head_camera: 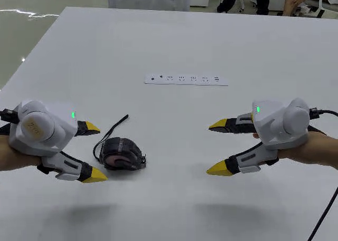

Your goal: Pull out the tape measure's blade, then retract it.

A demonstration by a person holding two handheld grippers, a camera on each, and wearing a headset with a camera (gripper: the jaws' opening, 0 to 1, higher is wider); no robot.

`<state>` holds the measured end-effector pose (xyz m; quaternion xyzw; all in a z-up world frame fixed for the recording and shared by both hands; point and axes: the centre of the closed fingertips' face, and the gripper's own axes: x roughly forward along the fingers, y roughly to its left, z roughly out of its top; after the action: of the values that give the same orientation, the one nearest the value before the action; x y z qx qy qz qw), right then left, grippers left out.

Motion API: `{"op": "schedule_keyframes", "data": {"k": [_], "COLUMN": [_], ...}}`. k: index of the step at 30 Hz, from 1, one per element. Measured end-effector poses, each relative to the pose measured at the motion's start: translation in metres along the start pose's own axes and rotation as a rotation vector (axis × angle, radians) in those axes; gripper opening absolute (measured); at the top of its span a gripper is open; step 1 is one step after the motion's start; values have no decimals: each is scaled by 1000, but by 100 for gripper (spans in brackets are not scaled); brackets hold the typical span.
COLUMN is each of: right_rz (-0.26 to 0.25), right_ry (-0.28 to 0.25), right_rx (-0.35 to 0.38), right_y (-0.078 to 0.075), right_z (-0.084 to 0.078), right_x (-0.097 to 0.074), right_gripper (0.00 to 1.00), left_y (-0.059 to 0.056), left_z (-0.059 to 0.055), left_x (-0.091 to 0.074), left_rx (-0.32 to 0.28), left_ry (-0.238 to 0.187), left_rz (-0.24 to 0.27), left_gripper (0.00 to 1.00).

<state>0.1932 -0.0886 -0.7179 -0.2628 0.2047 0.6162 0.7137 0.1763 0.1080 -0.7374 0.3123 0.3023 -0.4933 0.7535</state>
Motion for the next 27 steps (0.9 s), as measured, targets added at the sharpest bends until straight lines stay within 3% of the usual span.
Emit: {"op": "schedule_keyframes", "data": {"k": [27], "right_rz": [78], "right_ry": [0], "right_rx": [-21], "right_y": [8], "right_z": [5], "right_x": [63], "right_gripper": [51], "left_y": [10], "left_z": [-15], "left_x": [23], "left_rx": [54], "left_ry": [46], "left_rz": [-49], "left_gripper": [53]}}
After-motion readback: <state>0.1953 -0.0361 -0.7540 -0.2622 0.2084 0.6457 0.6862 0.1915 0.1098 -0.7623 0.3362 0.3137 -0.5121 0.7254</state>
